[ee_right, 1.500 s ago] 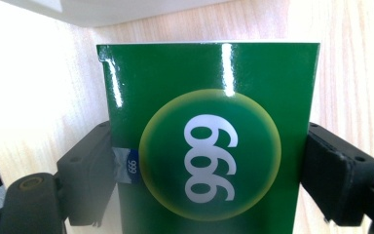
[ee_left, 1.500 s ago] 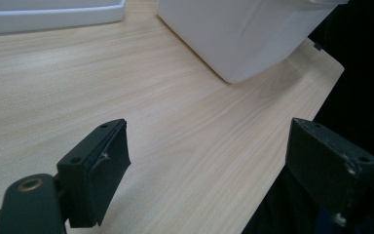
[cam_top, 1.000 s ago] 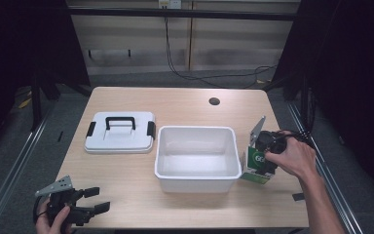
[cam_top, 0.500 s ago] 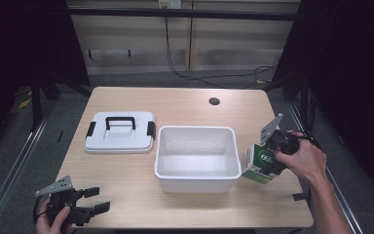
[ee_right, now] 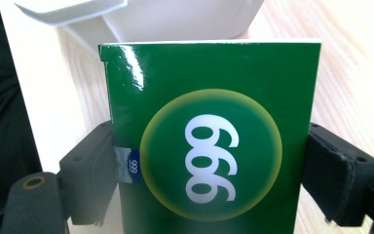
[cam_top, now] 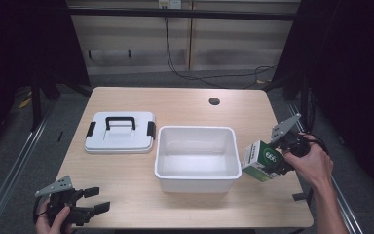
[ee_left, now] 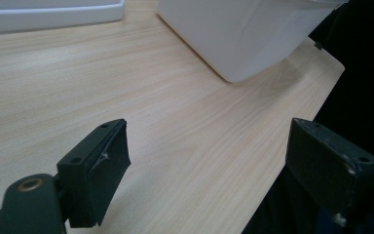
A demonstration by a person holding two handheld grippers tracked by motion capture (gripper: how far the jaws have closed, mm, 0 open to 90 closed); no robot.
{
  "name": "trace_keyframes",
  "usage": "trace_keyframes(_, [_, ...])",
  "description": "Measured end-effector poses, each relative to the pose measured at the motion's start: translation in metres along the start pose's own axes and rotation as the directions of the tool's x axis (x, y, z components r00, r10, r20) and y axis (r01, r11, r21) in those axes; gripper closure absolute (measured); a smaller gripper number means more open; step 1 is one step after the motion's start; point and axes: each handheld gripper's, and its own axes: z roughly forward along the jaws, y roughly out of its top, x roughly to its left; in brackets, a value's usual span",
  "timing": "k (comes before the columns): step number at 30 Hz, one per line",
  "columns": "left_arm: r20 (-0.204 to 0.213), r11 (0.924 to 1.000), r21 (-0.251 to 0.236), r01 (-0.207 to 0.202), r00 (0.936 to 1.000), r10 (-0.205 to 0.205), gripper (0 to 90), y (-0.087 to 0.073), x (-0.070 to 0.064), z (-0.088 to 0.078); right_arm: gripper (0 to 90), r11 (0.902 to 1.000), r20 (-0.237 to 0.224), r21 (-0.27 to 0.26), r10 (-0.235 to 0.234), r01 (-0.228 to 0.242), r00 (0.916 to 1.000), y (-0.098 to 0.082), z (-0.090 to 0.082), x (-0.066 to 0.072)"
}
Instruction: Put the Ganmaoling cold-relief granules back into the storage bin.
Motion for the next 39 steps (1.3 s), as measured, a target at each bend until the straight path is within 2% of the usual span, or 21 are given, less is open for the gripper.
trace_keyframes(1, [0.002, 1.0, 0.001, 0.003, 1.0, -0.003, 16.0, 0.0, 0.0, 0.0, 16.0, 0.9996, 0.008, -0.029, 0.003, -0.003, 1.0, -0.002, -0.001, 0.0])
trace_keyframes(5, [0.002, 1.0, 0.007, 0.002, 1.0, -0.002, 16.0, -0.001, 0.0, 0.001, 16.1, 0.9983, 0.021, -0.057, 0.016, -0.014, 0.9996, -0.006, -0.004, 0.001])
trace_keyframes(6, [0.002, 1.0, 0.007, 0.002, 1.0, -0.002, 16.0, -0.001, 0.0, 0.001, 16.1, 0.9977, 0.026, -0.068, 0.005, -0.003, 0.9997, -0.007, -0.004, -0.001])
trace_keyframes(8, [0.002, 1.0, 0.006, -0.003, 1.0, 0.003, 16.0, 0.0, 0.0, 0.001, 16.0, 0.9984, 0.032, -0.052, 0.023, -0.022, 0.9992, -0.008, -0.006, -0.002])
trace_keyframes(10, [0.003, 1.0, 0.006, -0.004, 1.0, 0.004, 16.0, 0.0, 0.0, 0.001, 16.1, 0.9971, 0.031, -0.075, 0.012, -0.01, 0.9994, -0.011, -0.008, -0.003])
trace_keyframes(12, [0.004, 1.0, 0.005, -0.002, 1.0, 0.002, 16.0, 0.0, 0.0, 0.001, 16.1, 0.9972, 0.037, -0.073, 0.018, -0.016, 0.9992, -0.012, -0.009, -0.002])
trace_keyframes(13, [0.009, 0.9999, 0.009, -0.007, 0.9999, 0.007, 16.0, 0.0, -0.001, 0.001, 16.1, 0.9953, 0.036, -0.092, 0.035, -0.031, 0.9987, -0.014, -0.01, -0.001])
trace_keyframes(16, [0.01, 0.9999, 0.008, -0.009, 0.9999, 0.009, 16.0, 0.001, -0.002, 0.001, 16.1, 0.9942, 0.032, -0.1, 0.043, -0.04, 0.9985, -0.016, -0.01, 0.001])
trace_keyframes(18, [0.013, 0.9999, 0.003, -0.012, 0.9998, 0.012, 16.0, 0.0, -0.002, 0.001, 16.1, 0.9905, 0.031, -0.13, 0.05, -0.045, 0.9983, -0.017, -0.013, 0.002])
trace_keyframes(21, [0.012, 1.0, 0.004, -0.007, 0.9999, 0.007, 16.0, 0.0, -0.001, 0.001, 16.1, 0.9897, 0.051, -0.139, 0.043, -0.035, 0.9978, -0.017, -0.02, 0.004])
trace_keyframes(29, [0.011, 1.0, 0.005, -0.006, 0.9999, 0.006, 16.0, 0.001, -0.001, 0.001, 16.1, 0.9776, 0.054, -0.201, 0.075, -0.062, 0.9957, -0.027, -0.036, 0.005])
trace_keyframes(35, [0.012, 1.0, 0.007, -0.007, 0.9999, 0.007, 16.0, 0.0, -0.001, 0.001, 16.1, 0.9691, 0.074, -0.242, 0.069, -0.049, 0.9948, -0.028, -0.049, 0.008])
trace_keyframes(39, [0.012, 0.9999, 0.007, -0.009, 0.9999, 0.009, 16.0, 0.0, -0.001, 0.001, 16.1, 0.972, 0.087, -0.232, 0.056, -0.035, 0.9946, -0.025, -0.052, 0.008])
